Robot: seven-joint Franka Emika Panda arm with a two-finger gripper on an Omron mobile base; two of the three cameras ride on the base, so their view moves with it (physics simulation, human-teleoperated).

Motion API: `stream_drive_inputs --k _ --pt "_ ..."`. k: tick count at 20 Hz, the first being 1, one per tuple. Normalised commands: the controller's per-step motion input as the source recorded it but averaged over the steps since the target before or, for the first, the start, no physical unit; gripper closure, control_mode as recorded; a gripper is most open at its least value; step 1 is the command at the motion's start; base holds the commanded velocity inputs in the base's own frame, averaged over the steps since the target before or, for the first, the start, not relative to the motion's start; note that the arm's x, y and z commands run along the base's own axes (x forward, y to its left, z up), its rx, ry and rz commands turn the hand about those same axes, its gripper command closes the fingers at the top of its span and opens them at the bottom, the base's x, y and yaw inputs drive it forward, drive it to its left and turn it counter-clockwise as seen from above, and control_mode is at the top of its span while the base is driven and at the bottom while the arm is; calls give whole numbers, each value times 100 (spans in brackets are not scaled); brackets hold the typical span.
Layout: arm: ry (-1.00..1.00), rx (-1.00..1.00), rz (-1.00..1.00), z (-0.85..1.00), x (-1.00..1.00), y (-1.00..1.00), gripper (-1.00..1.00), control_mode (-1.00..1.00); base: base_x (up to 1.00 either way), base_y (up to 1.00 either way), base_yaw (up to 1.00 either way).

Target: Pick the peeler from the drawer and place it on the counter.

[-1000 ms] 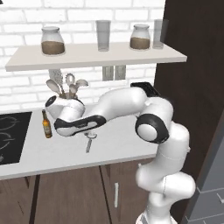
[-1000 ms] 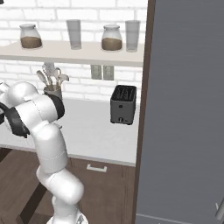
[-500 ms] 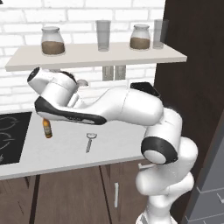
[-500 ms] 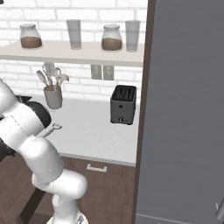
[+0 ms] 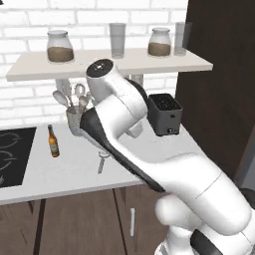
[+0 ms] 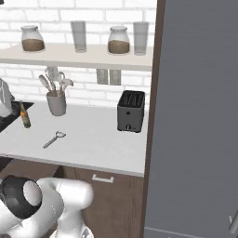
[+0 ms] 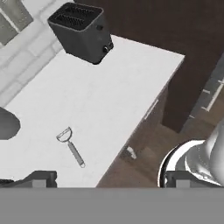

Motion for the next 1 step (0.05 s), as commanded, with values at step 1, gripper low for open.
stream_drive_inputs --k 1 --pt "-44 25 0 3 -100 -100 -100 -100 0 0 0"
